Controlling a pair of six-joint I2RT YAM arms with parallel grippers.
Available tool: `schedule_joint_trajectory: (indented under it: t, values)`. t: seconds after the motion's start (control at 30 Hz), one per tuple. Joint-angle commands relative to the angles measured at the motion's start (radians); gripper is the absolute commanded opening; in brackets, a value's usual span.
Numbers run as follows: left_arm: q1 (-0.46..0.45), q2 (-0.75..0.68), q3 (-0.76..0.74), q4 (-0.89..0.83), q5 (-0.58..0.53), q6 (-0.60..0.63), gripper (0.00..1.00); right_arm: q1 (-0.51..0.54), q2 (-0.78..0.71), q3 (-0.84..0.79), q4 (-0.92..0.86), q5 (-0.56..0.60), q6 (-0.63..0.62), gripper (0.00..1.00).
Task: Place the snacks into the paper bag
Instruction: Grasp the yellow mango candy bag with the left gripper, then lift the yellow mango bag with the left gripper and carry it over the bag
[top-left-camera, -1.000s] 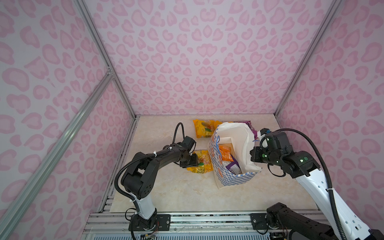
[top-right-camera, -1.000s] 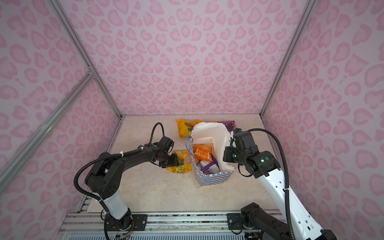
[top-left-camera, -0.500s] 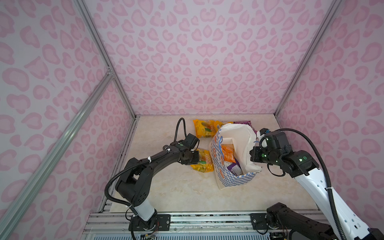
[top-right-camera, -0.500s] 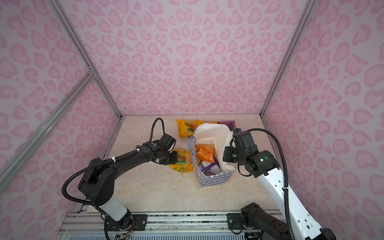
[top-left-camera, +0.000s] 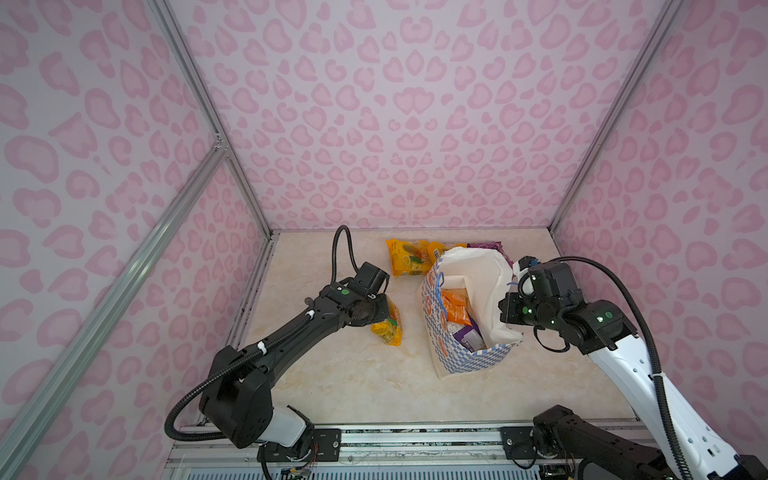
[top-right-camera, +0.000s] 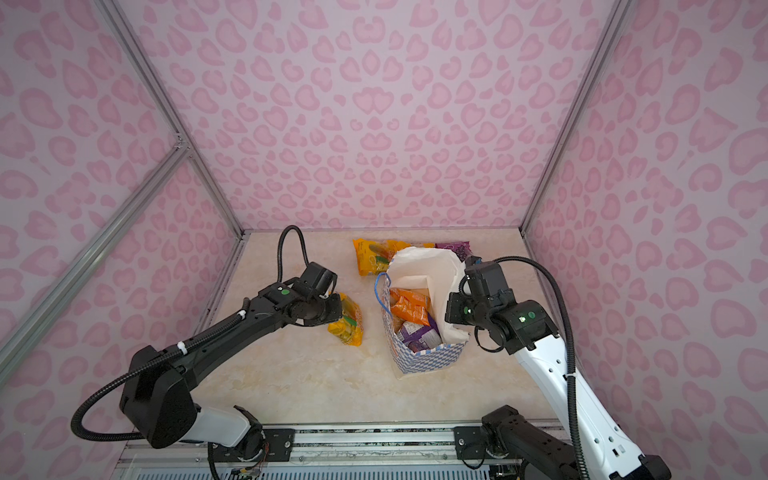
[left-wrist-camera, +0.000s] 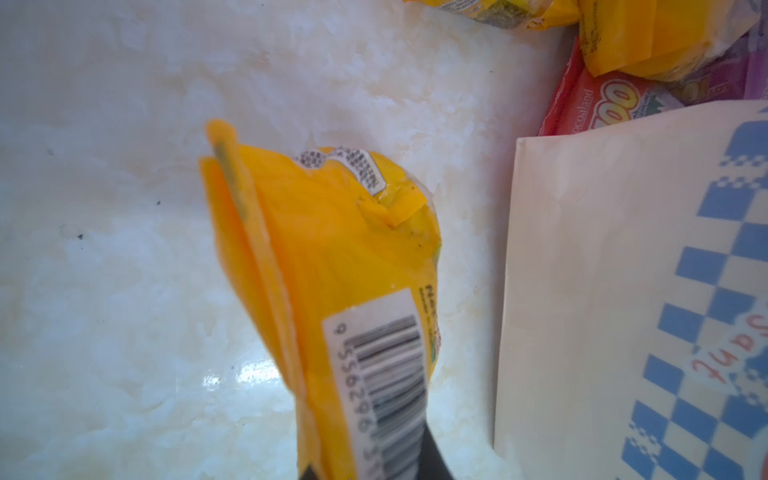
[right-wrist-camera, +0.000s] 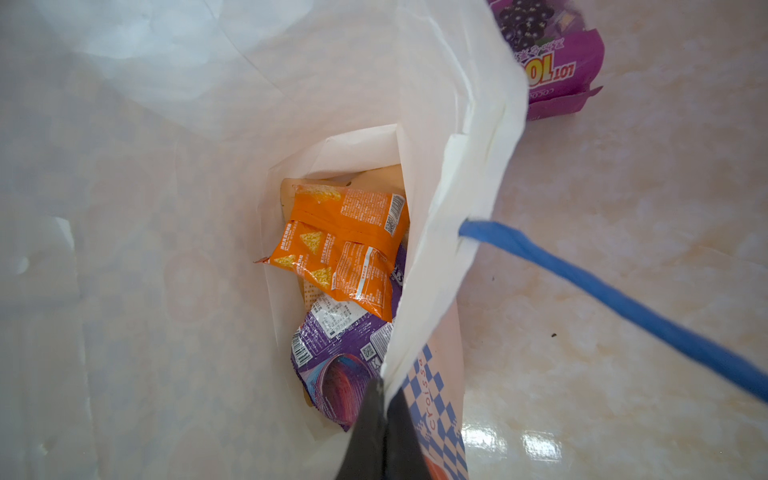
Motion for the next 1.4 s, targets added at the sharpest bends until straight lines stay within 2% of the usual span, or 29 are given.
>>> schedule_joint_trajectory:
  t: [0.0,0.33,0.93,1.13,1.37]
  values:
    - [0.000,-0.044,0.020,-0.001,-0.041,-0.030,0.15,0.001,0.001,0.000,-0.027,-0.004,-0.003,0.00]
    - [0.007,-0.146,0.067,-0.088,-0.104,-0.018,0.15,0.001,0.000,0.002,-0.028,-0.003,-0.004,0.00]
    - [0.044,-0.277,0.191,-0.208,-0.130,0.019,0.15,0.001,0.017,0.024,-0.036,0.007,-0.019,0.00]
    - [0.047,-0.290,0.275,-0.228,-0.081,0.008,0.15,0.001,0.025,0.027,-0.036,0.006,-0.023,0.00]
    - [0.039,-0.296,0.459,-0.246,0.042,0.007,0.15,0.001,0.043,0.037,-0.029,0.006,-0.030,0.00]
